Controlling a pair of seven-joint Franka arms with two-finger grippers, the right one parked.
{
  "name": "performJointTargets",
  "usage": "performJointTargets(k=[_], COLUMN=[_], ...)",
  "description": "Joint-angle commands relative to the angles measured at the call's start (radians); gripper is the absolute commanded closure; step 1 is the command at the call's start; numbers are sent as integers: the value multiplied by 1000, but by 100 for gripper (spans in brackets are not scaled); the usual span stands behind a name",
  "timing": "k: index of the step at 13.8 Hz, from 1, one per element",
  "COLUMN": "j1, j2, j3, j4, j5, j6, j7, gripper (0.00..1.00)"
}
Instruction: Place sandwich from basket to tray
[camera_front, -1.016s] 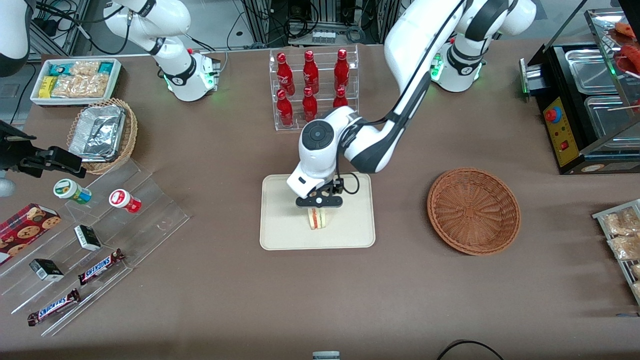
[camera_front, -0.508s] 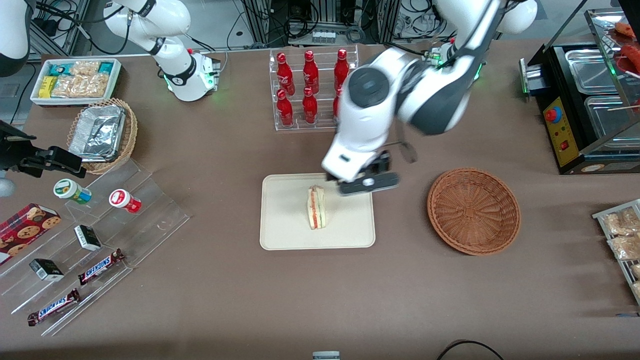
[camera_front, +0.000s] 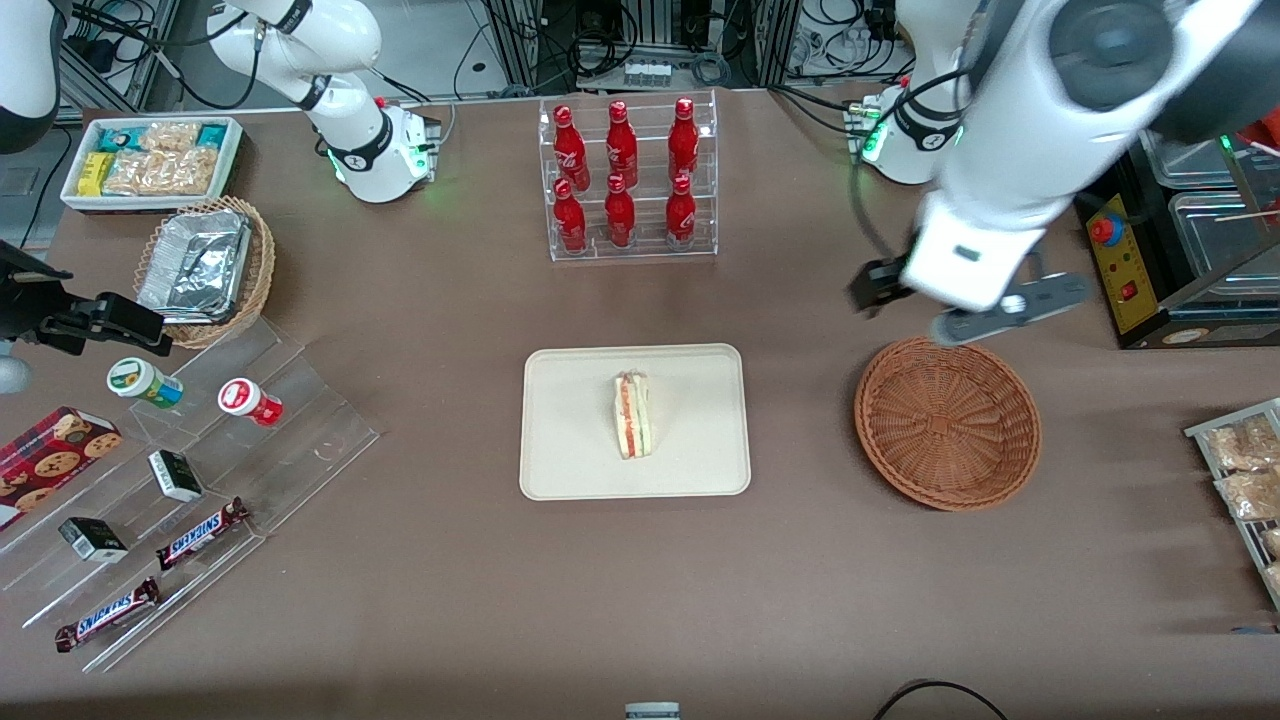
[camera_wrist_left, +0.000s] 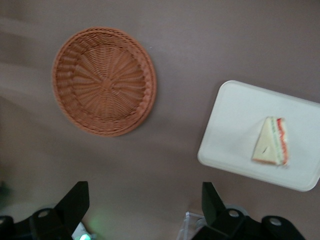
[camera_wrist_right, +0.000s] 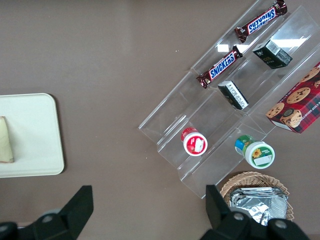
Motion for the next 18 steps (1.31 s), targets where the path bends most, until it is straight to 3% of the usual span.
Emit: performJointTargets(k=[1,9,18], j1=[89,377,324], j2=[-102,-329,-270], j3=[-11,-9,-9], j4=[-104,-347,-274], j5=[-8,4,4], j6=[-16,-2,1], j7=[144,605,602], gripper=[1,1,1])
